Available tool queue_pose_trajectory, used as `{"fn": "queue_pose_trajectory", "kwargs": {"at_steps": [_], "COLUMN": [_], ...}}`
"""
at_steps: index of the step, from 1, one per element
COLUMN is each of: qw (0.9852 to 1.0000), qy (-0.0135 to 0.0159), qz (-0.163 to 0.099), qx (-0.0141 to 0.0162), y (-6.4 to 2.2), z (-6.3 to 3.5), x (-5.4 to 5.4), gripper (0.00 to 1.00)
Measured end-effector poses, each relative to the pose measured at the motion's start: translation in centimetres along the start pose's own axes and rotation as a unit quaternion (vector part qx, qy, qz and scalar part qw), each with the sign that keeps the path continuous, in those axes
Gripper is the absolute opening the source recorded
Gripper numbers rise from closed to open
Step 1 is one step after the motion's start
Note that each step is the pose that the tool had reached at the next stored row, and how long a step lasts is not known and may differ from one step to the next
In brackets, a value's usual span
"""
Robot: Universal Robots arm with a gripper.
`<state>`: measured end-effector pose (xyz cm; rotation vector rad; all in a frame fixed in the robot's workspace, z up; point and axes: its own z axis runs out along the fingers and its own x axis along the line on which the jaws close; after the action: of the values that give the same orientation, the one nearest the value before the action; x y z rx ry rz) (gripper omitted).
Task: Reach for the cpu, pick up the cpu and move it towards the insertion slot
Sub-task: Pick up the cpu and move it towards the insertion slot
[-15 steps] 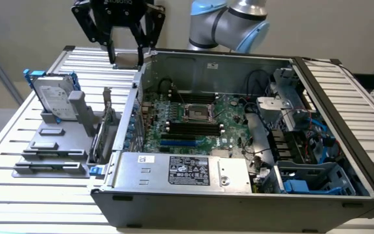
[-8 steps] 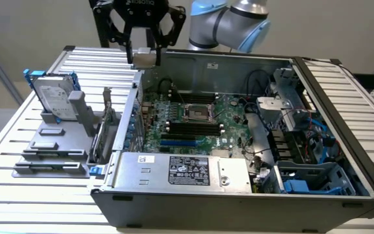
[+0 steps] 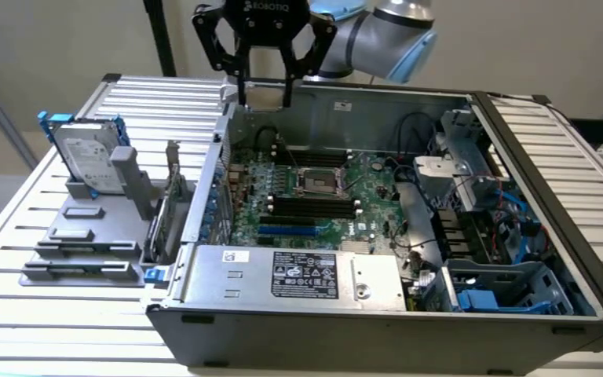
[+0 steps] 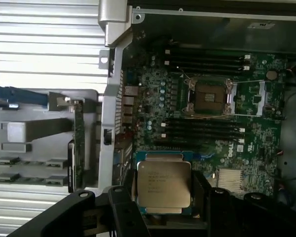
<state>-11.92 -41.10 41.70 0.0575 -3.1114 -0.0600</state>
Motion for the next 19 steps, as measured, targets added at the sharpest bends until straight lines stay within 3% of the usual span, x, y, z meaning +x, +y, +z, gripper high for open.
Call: {"fn": "queue_pose_trajectory", "kwargs": {"at_steps": [6, 12, 19], "qw": [1.0, 1.0, 1.0], "qy": [0.0, 0.0, 0.0], "qz": [0.0, 0.0, 0.0], "qx": [0.0, -0.0001, 0.0], "y": [0.89, 2.6, 4.99], "z": [0.96, 2.01, 2.88], "x": [-2.8, -5.0, -6.8], "gripper": [0.55, 0.55, 0.55]}}
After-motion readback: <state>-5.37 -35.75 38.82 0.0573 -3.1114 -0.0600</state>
